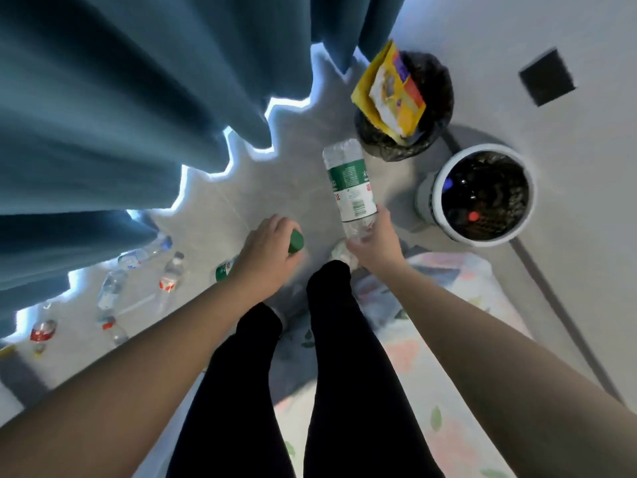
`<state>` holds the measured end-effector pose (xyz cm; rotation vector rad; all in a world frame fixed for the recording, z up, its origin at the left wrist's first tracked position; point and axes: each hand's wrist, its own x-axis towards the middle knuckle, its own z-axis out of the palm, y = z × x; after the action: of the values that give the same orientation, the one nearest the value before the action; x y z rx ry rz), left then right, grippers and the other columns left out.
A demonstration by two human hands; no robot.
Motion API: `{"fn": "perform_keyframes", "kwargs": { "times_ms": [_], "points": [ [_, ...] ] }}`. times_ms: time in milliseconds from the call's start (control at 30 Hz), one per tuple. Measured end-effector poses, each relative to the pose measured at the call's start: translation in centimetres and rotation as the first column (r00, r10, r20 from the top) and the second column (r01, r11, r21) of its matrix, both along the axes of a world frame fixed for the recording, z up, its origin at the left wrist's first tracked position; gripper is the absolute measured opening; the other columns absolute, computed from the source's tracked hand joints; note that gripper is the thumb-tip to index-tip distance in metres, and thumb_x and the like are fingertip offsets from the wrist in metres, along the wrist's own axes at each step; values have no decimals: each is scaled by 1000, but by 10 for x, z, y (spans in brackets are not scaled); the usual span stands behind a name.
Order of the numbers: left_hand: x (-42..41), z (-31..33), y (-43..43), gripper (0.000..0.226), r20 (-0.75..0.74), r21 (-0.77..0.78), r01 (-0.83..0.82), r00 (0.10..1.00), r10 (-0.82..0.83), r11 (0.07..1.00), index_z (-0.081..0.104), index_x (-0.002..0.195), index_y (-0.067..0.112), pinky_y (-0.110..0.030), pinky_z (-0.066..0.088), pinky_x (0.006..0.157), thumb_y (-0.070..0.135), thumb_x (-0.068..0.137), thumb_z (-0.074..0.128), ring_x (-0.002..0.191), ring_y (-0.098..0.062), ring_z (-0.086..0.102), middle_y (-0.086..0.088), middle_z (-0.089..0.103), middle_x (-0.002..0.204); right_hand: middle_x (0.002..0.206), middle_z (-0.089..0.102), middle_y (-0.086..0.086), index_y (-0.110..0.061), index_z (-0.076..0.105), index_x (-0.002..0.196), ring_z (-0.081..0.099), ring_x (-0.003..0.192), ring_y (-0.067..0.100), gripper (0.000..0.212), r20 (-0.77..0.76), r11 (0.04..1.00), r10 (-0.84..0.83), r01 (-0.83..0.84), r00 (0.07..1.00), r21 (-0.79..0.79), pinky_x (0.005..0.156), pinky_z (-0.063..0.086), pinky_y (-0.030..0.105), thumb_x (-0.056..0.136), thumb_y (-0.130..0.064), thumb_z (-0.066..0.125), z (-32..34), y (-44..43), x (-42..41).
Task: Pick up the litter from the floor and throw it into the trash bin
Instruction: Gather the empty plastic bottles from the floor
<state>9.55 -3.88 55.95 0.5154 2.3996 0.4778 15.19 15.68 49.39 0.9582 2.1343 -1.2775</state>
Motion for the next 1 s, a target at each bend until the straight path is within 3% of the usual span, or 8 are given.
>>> {"fn": "perform_keyframes", "kwargs": {
  "times_ms": [233, 433, 600, 667, 767, 833, 900, 1000],
  "points": [
    [-40, -19, 135, 34, 130, 90, 34, 990, -46, 995, 55, 114, 10, -34, 41, 80, 28, 88, 66, 92, -28, 55, -10, 60, 102, 121, 59, 4, -15, 34, 140, 58, 100, 19, 71, 8, 967, -254, 254, 967, 20, 86, 49, 34, 79, -15, 72, -23, 130, 12],
    [-72, -49, 216, 33, 182, 155, -6, 983, -22, 988, 60, 109, 18, -30, 45, 77, 29, 81, 74, 88, -22, 58, -3, 65, 96, 129, 57, 6, -23, 27, 146, 59, 109, 31, 81, 214, 926, -369, 339, 904, 165, 94, 49, 43, 80, -41, 69, -53, 211, 41],
    [-90, -70, 265, 31, 176, 201, 107, 974, -143, 974, 62, 106, 22, -20, 35, 64, 29, 79, 76, 67, -5, 46, 6, 58, 83, 107, 63, 6, -25, 40, 124, 66, 81, 32, 60, 351, 906, -418, 357, 838, 226, 77, 57, 45, 74, -49, 63, -72, 253, 52],
    [-96, -75, 277, 31, 177, 223, 144, 967, -186, 964, 63, 106, 22, -22, 38, 69, 28, 79, 76, 73, -9, 50, 6, 59, 90, 100, 64, 6, -24, 44, 113, 67, 77, 31, 49, 392, 902, -430, 361, 813, 238, 76, 58, 45, 75, -50, 62, -75, 265, 48],
    [-105, -84, 297, 31, 213, 273, 167, 950, -229, 948, 64, 106, 23, -30, 50, 85, 25, 78, 76, 89, -12, 60, 7, 64, 99, 95, 62, 6, -20, 44, 123, 68, 66, 28, 44, 433, 893, -450, 406, 781, 195, 74, 59, 39, 86, -39, 56, -86, 281, 39],
    [-112, -96, 313, 32, 234, 299, 207, 930, -282, 931, 64, 107, 24, -28, 52, 89, 25, 78, 77, 94, -10, 63, 7, 64, 102, 109, 62, 11, -16, 42, 133, 67, 81, 32, 44, 420, 905, -424, 387, 802, 176, 80, 55, 38, 92, -29, 50, -105, 293, 31],
    [-118, -109, 329, 33, 255, 340, 215, 916, -310, 915, 64, 108, 24, -14, 50, 85, 24, 78, 77, 94, -5, 63, 6, 64, 104, 121, 60, 14, -9, 48, 132, 62, 103, 34, 39, 395, 922, -386, 335, 834, 196, 90, 49, 38, 95, -22, 47, -130, 305, 22],
    [-123, -127, 356, 32, 249, 385, 236, 904, -347, 892, 63, 108, 24, -4, 45, 76, 22, 79, 76, 88, 3, 60, 6, 64, 102, 107, 63, 14, -8, 57, 116, 62, 95, 31, 30, 380, 893, -446, 376, 810, 246, 74, 46, 33, 92, -25, 54, -169, 316, 18]
  ]
}}
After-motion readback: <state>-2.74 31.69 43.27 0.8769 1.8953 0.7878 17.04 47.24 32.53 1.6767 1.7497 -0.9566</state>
